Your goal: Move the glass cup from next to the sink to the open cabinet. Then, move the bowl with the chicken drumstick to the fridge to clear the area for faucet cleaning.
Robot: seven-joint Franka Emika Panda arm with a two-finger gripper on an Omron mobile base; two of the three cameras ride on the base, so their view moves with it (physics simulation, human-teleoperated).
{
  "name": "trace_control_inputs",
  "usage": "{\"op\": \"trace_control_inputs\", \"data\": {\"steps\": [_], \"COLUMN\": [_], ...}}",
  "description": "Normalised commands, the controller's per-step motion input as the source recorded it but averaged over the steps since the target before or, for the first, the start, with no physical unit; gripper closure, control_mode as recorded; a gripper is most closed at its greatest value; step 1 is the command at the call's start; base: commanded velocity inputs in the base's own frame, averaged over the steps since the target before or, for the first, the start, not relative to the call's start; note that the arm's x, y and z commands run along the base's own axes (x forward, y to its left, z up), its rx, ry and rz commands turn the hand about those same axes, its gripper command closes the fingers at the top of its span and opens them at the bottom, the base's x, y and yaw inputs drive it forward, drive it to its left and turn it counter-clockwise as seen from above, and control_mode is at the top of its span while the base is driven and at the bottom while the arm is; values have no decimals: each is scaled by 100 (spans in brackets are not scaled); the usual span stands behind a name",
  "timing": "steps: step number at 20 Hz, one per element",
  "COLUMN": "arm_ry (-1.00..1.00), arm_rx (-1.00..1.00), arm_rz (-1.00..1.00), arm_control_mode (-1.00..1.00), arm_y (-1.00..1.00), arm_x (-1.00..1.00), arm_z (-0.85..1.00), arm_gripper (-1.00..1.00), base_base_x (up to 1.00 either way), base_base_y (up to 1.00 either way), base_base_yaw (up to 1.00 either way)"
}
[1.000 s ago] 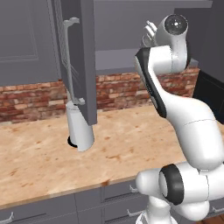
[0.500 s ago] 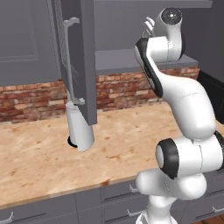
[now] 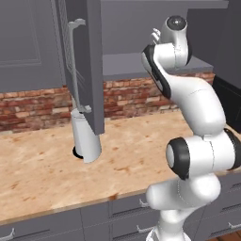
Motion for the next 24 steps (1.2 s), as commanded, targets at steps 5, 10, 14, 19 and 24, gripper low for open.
{"op": "trace_control_inputs", "data": {"steps": [5, 10, 14, 19, 24], "arm_ry": [8, 4, -2, -26, -24], "arm_rx": [1, 0, 0, 0, 0], "arm_rz": [0, 0, 0, 0, 0], "arm_control_mode": [-100, -100, -100, -100, -100], "arm_y": [0, 0, 0, 0, 0], "arm_x": [36, 23, -4, -39, -55], "arm_z": [-34, -4, 2, 38, 41], "arm_gripper": [100, -100, -100, -100, -100], "base_base_x": [0, 0, 0, 0, 0], "base_base_y": [0, 0, 0, 0, 0], "base_base_yaw": [0, 0, 0, 0, 0]}}
